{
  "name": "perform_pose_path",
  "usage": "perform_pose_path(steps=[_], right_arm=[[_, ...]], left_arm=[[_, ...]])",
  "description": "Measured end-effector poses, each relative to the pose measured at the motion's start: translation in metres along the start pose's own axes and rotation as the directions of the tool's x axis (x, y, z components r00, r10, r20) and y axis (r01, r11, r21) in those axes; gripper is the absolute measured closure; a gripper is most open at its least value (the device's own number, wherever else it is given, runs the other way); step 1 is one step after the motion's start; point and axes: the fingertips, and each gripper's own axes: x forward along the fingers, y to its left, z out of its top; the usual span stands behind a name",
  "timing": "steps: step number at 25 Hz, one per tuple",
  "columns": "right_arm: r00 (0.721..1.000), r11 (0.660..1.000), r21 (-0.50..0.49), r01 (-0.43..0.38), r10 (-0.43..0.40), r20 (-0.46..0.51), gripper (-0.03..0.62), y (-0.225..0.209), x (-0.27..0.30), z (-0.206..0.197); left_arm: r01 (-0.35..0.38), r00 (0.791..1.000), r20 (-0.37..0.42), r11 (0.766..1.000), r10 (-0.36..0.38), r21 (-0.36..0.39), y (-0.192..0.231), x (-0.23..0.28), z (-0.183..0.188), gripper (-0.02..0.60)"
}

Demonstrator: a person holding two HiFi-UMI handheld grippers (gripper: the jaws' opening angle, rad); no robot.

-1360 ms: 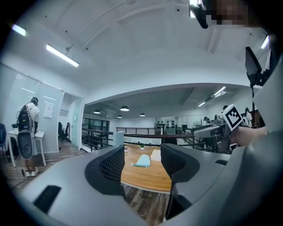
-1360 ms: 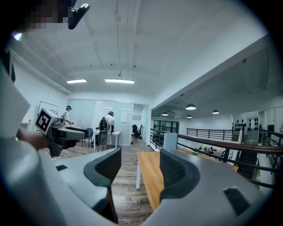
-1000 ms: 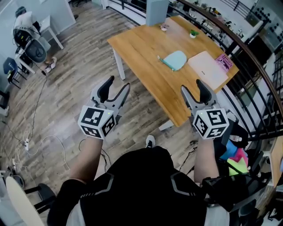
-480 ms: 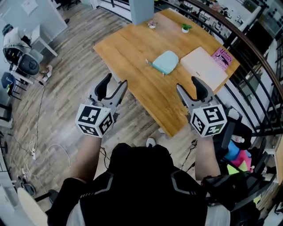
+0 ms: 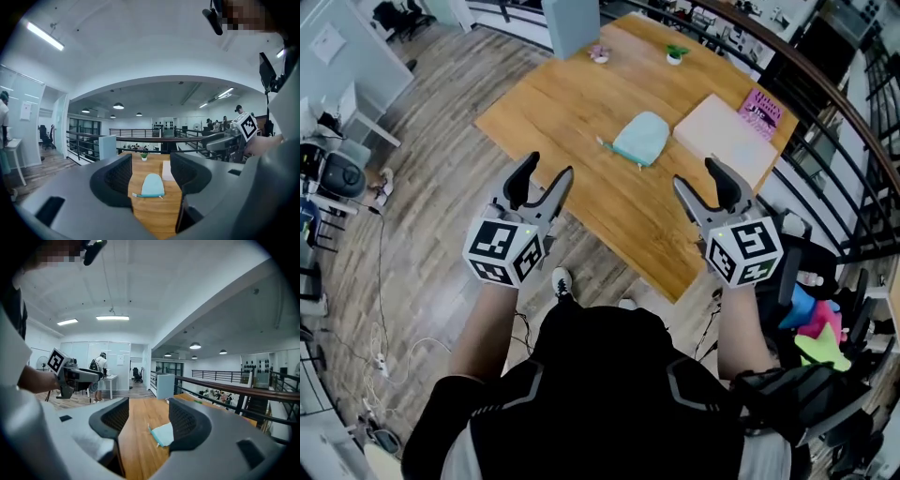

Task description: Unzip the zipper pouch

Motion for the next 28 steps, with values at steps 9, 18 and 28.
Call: perform_pose_path(steps=[9, 18, 28], right_arm=[[0.989, 0.99, 0.012, 0.144, -0.143, -0.046, 0.336, 0.012, 0.055, 0.015], [0.965, 0.972, 0.006, 0.235, -0.232, -0.125, 0.346, 0.027, 0.089, 0.011], [0.968, 0.985, -0.003, 0.172, -0.169, -0.186, 0.352, -0.019, 0.109, -0.034]], left_arm=[[0.163, 0.986, 0.016, 0.987, -0.163, -0.002, 0.081, 0.042, 0.004, 0.316], [0.313, 0.949, -0.022, 0.949, -0.314, -0.03, 0.122, 0.076, -0.019, 0.318], [0.264, 0.958, -0.101, 0.964, -0.267, -0.044, 0.103, 0.105, -0.053, 0.318]])
